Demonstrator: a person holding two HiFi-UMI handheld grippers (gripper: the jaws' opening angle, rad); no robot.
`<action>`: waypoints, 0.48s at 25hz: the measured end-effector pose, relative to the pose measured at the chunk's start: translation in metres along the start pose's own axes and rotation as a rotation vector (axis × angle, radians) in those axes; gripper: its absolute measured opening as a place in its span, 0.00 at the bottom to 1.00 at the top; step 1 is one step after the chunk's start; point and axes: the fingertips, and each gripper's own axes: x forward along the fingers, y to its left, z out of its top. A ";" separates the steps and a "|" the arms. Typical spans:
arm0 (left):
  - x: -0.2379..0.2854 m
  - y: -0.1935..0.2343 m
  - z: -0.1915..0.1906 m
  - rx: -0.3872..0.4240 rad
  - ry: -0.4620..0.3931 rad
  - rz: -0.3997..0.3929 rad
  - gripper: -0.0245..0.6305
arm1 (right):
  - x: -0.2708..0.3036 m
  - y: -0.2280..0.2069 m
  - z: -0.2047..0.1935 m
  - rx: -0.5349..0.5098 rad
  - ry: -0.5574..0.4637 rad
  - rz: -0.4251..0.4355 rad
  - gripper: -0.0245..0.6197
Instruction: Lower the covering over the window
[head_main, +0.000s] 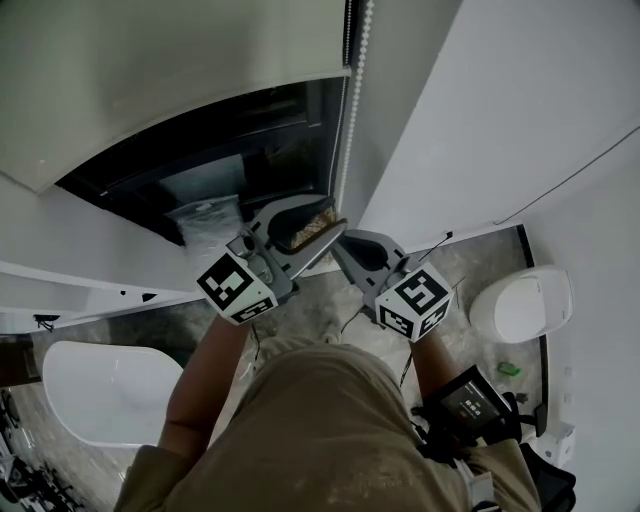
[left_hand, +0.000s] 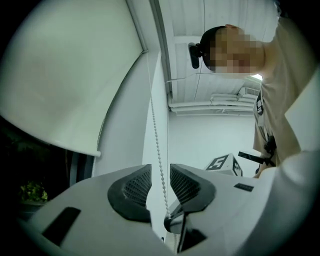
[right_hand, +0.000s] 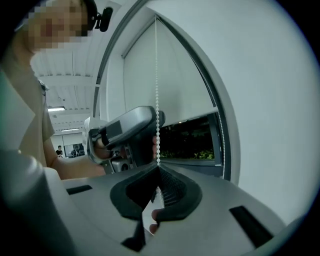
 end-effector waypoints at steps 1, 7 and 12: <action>0.003 0.000 -0.001 0.008 0.003 -0.001 0.20 | 0.001 0.002 0.001 -0.003 0.000 0.003 0.05; 0.002 0.010 -0.009 0.029 -0.039 0.060 0.06 | -0.009 0.008 -0.009 -0.129 0.048 0.055 0.06; -0.003 0.009 -0.031 0.044 -0.001 0.067 0.06 | -0.033 0.004 0.026 -0.061 -0.094 0.113 0.21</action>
